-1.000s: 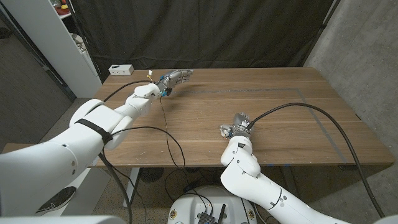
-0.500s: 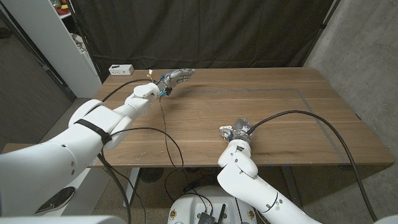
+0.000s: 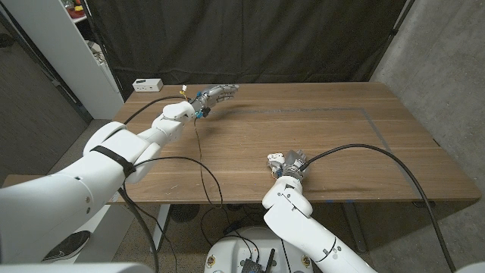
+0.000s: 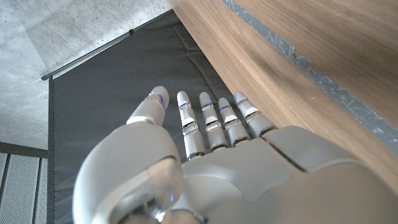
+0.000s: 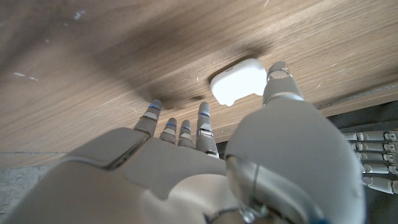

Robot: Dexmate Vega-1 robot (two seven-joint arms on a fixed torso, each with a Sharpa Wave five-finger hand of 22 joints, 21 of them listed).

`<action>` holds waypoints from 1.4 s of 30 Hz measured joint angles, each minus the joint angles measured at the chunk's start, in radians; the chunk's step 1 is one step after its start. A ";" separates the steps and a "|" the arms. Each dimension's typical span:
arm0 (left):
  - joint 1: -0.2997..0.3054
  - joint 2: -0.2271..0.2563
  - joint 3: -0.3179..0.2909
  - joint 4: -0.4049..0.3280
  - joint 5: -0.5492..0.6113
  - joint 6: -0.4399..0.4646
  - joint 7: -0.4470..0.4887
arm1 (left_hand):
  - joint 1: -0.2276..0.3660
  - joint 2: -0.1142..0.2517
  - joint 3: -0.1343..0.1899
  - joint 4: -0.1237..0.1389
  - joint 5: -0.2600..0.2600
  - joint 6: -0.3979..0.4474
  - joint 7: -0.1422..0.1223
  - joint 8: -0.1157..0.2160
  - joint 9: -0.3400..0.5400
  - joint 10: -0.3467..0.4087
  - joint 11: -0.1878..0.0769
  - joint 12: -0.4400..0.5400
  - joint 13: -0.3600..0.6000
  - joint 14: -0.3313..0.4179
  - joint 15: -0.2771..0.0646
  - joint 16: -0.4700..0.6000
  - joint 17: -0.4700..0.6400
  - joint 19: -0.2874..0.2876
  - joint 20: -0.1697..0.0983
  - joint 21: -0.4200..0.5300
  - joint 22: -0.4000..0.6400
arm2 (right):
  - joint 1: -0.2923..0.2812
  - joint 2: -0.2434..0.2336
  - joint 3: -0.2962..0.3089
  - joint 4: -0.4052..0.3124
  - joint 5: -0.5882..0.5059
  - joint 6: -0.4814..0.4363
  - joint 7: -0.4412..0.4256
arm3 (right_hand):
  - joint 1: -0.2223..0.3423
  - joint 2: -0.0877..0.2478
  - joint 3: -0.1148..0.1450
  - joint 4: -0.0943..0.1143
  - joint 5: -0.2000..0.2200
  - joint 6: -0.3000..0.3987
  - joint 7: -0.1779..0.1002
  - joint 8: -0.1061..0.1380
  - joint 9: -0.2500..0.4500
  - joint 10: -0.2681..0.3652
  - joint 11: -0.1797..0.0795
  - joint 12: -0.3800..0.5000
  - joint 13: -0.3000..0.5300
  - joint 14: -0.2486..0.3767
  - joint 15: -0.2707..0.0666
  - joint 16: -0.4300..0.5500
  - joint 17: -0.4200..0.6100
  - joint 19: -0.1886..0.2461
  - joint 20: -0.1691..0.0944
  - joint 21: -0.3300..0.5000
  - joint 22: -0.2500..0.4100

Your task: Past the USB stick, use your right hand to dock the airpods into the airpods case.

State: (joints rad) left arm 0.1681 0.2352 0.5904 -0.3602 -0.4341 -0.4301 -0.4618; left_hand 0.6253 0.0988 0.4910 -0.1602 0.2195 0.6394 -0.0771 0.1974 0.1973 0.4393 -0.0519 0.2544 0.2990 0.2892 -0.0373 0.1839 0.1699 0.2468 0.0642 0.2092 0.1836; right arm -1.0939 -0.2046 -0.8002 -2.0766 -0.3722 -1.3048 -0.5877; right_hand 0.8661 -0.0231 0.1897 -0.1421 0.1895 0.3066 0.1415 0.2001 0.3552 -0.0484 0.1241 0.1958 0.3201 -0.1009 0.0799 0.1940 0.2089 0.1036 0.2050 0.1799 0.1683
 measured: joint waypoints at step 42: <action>-0.006 -0.034 0.010 0.001 -0.002 0.031 0.032 | -0.008 -0.008 -0.004 0.004 0.000 -0.005 -0.005 -0.008 0.000 -0.009 -0.002 0.000 0.000 -0.004 -0.004 0.000 0.000 -0.007 0.015 0.000 0.000 | 0.098 -0.376 0.023 -0.134 0.310 0.229 0.063 | 0.152 0.139 0.094 0.004 -0.008 0.166 -0.257 0.113 0.024 0.199 -0.180 0.056 -0.009 0.158 -0.116 0.054 -0.002 0.108 -0.139 0.019 0.001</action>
State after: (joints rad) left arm 0.1624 0.2014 0.6009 -0.3589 -0.4358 -0.3987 -0.4299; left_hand 0.6173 0.0908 0.4868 -0.1558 0.2195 0.6341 -0.0825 0.1896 0.1973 0.4304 -0.0534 0.2544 0.2990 0.2856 -0.0411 0.1839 0.1698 0.2399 0.0789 0.2092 0.1835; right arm -0.9964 -0.5809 -0.7774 -2.2103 -0.0621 -1.0762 -0.5248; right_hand 1.0178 0.1159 0.2842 -0.1386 0.1817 0.4721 -0.1150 0.3132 0.3790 0.1503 -0.0554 0.2518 0.3107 0.0576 -0.0358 0.2479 0.2072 0.2113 0.0660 0.1994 0.1692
